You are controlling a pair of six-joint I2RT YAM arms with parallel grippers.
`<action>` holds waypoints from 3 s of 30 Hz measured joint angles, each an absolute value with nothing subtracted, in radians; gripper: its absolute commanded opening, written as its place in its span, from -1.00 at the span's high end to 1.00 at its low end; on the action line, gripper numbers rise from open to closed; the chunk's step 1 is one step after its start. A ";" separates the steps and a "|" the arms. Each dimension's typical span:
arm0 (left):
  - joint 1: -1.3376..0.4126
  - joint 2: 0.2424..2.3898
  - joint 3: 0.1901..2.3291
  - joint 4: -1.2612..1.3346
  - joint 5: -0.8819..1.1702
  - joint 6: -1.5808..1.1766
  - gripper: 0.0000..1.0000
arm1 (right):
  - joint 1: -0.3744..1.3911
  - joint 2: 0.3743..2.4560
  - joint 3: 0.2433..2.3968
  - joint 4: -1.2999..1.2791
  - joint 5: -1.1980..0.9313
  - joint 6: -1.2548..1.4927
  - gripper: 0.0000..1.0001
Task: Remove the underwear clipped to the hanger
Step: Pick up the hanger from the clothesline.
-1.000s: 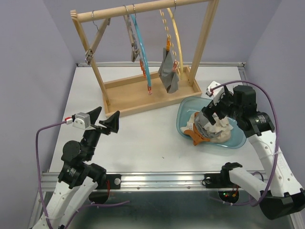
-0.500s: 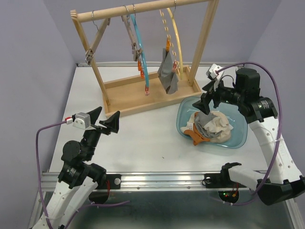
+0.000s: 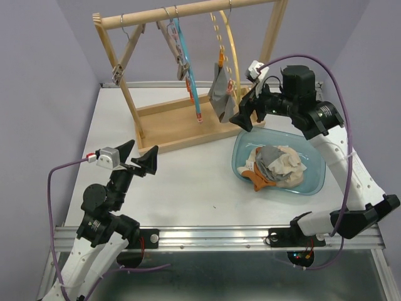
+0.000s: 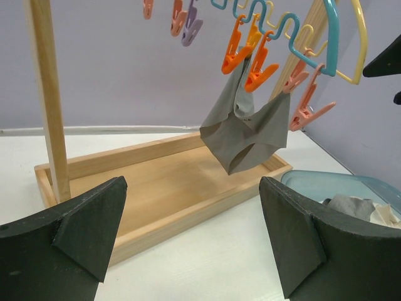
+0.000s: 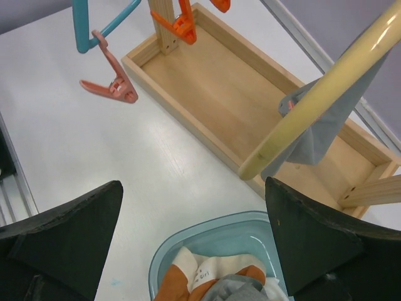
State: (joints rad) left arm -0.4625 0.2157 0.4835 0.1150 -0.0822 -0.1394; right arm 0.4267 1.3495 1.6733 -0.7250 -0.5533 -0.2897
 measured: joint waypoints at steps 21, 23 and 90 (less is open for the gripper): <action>-0.463 0.221 0.484 0.115 -0.080 -0.140 -0.98 | 0.489 1.508 1.872 -0.475 -0.177 -0.080 -0.53; -0.463 0.221 0.484 0.115 -0.080 -0.140 -0.98 | 0.500 1.536 1.880 -0.463 -0.153 -0.066 -0.45; -0.463 0.221 0.484 0.115 -0.063 -0.140 -0.98 | 0.545 1.597 1.906 -0.367 0.065 -0.164 0.37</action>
State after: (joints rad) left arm -0.4625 0.2214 0.4835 0.1154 -0.0631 -0.1398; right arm 0.5446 1.5974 1.9060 -0.3672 0.0650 -0.1638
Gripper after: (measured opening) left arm 0.986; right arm 0.223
